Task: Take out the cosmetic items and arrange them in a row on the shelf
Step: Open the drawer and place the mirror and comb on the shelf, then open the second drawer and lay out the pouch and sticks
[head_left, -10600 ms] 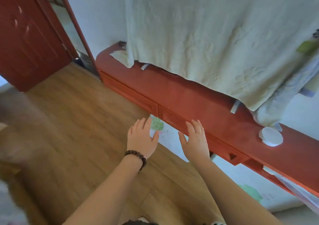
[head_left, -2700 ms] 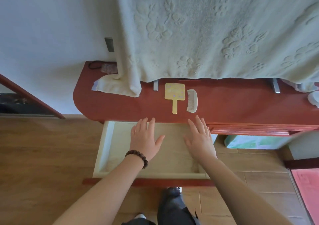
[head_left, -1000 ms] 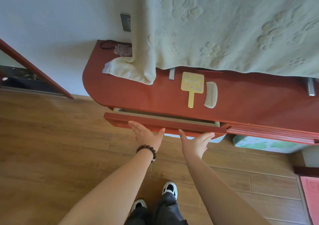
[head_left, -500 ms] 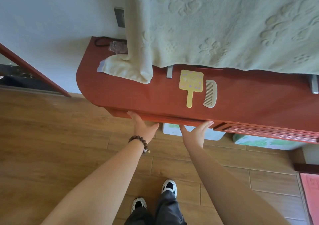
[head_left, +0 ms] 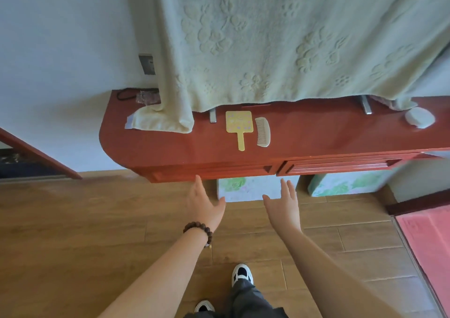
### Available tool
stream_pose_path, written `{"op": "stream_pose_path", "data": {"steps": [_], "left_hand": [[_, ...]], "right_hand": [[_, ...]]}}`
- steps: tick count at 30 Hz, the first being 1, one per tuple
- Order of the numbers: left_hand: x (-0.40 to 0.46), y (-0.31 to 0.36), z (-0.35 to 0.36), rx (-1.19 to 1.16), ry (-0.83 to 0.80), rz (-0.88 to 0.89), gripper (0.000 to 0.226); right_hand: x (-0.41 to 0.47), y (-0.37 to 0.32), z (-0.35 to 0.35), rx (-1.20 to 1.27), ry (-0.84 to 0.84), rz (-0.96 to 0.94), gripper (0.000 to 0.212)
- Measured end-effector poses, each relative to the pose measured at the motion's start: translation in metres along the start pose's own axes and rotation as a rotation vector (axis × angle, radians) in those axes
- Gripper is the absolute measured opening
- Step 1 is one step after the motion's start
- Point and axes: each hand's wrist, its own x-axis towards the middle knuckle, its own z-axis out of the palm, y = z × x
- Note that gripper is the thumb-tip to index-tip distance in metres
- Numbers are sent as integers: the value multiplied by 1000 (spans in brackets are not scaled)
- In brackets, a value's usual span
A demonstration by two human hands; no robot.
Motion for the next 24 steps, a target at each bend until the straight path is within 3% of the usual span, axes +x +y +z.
{"op": "stream_pose_path", "data": {"steps": [5, 10, 24], "left_hand": [[-47, 19, 27, 181, -76, 255, 86], [-72, 45, 46, 280, -108, 356, 83], [-87, 194, 171, 310, -39, 230, 79]], "right_hand": [[-42, 33, -27, -17, 64, 2, 60], [-59, 64, -52, -52, 94, 9, 59], [81, 149, -184, -42, 21, -102, 58]]}}
